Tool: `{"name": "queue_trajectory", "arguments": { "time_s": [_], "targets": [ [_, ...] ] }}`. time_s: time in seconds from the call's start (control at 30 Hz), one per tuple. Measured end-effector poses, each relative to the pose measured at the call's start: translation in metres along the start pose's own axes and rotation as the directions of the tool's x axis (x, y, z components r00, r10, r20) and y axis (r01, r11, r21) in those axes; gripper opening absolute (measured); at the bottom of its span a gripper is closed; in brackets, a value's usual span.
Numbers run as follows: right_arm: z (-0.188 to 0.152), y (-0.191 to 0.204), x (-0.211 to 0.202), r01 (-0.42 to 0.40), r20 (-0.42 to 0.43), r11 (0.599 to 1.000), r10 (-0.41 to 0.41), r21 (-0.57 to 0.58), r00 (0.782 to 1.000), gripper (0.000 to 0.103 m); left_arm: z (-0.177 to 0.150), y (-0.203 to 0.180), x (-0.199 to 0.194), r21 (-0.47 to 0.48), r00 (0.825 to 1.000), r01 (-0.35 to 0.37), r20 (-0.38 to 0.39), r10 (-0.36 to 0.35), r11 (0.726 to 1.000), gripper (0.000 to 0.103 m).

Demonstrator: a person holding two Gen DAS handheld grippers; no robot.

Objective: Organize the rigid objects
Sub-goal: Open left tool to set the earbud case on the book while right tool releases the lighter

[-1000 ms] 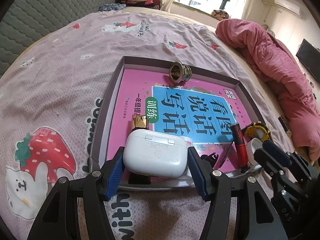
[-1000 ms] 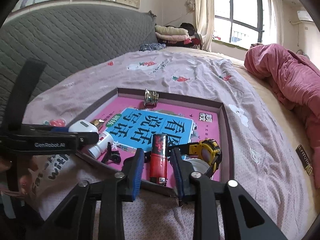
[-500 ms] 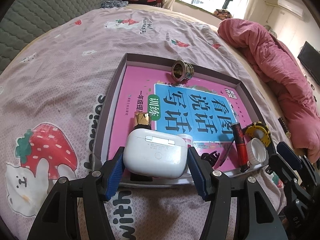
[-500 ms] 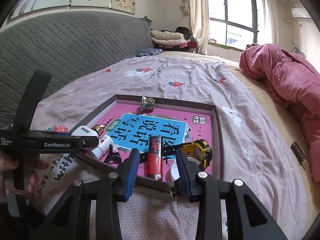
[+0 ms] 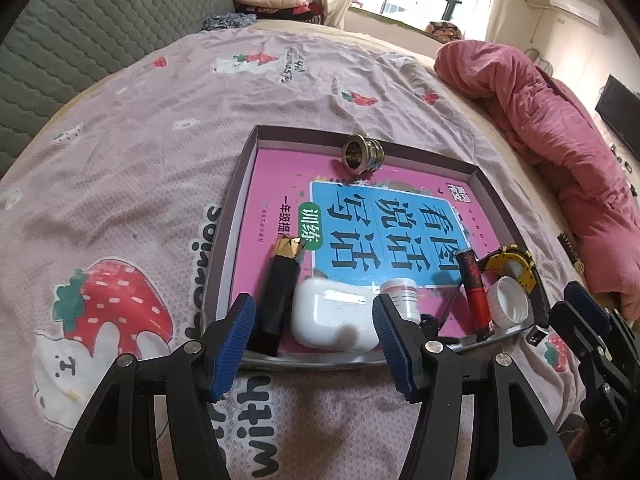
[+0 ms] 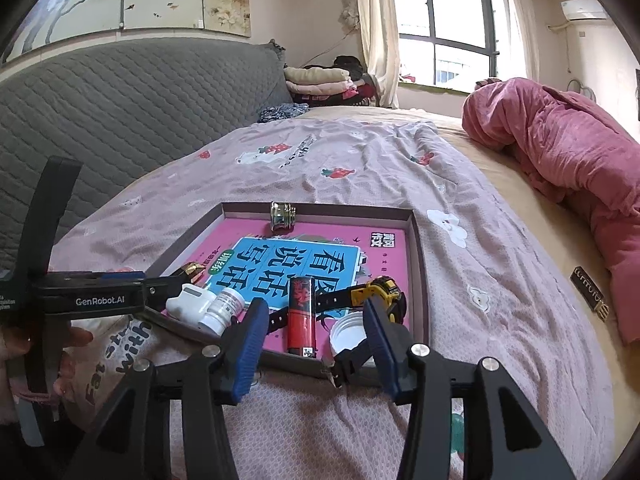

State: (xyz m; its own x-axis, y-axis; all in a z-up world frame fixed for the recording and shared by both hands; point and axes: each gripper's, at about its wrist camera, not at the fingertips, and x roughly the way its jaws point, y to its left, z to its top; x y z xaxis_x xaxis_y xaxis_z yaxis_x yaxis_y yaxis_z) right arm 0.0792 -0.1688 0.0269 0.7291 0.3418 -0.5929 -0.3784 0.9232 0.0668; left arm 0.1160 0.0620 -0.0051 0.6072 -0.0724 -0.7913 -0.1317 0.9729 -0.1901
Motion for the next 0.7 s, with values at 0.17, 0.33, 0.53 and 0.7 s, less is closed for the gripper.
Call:
{"name": "queue_trajectory", "arguments": {
  "time_s": [0.17, 0.33, 0.53, 0.7],
  "targets": [
    [0.0, 0.0, -0.005, 0.005, -0.009, 1.0, -0.005, 0.02, 1.0, 0.05, -0.002, -0.003, -0.011, 0.006, 1.0, -0.008, 0.016, 0.008, 1.0, 0.066],
    [-0.001, 0.0, -0.014, 0.017, -0.009, 0.999, -0.016, 0.041, 1.0, 0.056, -0.007, -0.014, -0.031, 0.046, 0.996, -0.043, 0.078, 0.039, 0.998, 0.07],
    [-0.004, 0.001, -0.026, 0.024, -0.018, 0.998, -0.023, 0.064, 1.0, 0.057, -0.012, -0.021, -0.05, 0.048, 0.994, -0.037, 0.101, 0.032, 0.998, 0.072],
    [-0.01, 0.004, -0.034, 0.019, -0.036, 0.997, -0.016, 0.08, 0.999, 0.057, -0.018, -0.027, -0.064, 0.056, 0.992, -0.041, 0.121, 0.034, 0.998, 0.073]
  ]
}}
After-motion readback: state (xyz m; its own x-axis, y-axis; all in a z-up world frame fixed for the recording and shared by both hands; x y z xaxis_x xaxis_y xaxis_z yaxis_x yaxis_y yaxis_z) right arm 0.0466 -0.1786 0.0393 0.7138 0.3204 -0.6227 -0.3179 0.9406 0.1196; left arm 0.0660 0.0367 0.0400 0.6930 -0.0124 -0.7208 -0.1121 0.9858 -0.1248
